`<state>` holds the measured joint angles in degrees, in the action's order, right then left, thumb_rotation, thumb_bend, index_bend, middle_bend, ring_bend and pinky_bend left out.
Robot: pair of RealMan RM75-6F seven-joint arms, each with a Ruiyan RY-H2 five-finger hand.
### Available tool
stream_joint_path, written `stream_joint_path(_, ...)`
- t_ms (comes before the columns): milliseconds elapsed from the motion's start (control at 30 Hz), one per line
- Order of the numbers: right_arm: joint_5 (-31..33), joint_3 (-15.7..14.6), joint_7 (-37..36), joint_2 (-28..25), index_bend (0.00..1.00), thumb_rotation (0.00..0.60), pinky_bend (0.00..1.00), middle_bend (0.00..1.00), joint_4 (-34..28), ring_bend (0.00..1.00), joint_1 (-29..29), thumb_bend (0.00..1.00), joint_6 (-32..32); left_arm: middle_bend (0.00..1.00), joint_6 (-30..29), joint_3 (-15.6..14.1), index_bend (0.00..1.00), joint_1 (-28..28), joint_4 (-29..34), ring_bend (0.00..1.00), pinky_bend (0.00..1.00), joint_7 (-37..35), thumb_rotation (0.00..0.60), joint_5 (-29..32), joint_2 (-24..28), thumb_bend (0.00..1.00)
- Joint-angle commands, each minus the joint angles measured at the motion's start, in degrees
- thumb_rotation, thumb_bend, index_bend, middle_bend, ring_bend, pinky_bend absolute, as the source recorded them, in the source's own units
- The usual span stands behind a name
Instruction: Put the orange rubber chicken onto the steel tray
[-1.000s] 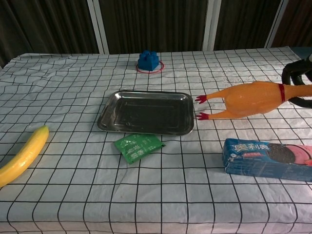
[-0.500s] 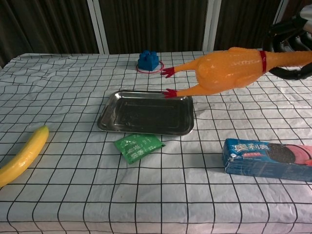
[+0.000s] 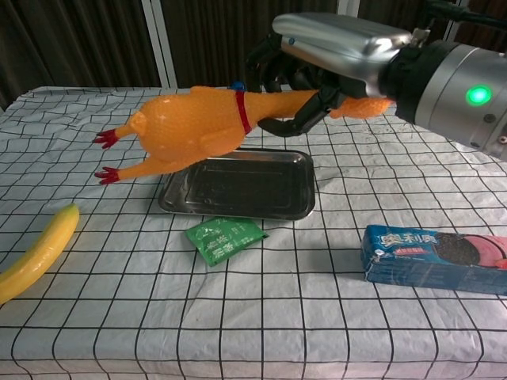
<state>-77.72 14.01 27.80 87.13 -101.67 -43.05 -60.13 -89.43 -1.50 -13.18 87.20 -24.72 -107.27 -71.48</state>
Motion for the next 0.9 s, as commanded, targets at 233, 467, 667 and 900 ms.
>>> stream_joint_path(233, 8.0, 2.36, 7.92, 5.19, 0.99, 0.6, 0.8, 0.75, -1.94, 0.76, -4.34, 0.53, 0.92, 0.0, 5.86, -0.56, 0.0, -4.19, 3.63, 0.0, 0.0, -1.83, 0.6, 2.26, -0.79, 0.19)
stream_joint_path(467, 11.03, 2.44, 10.29, 7.31, 0.99, 0.6, 0.8, 0.75, -1.85, 0.76, -6.22, 0.53, 0.54, 0.0, 6.89, 0.83, 0.0, -5.95, 4.33, 0.0, 0.0, 0.79, 0.6, 3.37, -4.23, 0.19)
stream_joint_path(667, 13.69, 3.16, 10.41, 9.42, 0.99, 0.6, 0.8, 0.75, -1.65, 0.76, -7.83, 0.53, 0.13, 0.0, 10.19, 2.23, 0.0, -7.54, 5.71, 0.0, 0.17, 3.59, 0.6, 7.23, -7.22, 0.18)
stream_joint_path(900, 15.36, 2.87, 11.08, 9.96, 0.99, 0.6, 0.8, 0.75, -2.1, 0.76, -8.72, 0.53, -0.67, 0.12, 12.2, 4.42, 0.0, -8.78, 4.95, 0.15, 0.42, 4.01, 0.6, 11.98, -10.91, 0.17)
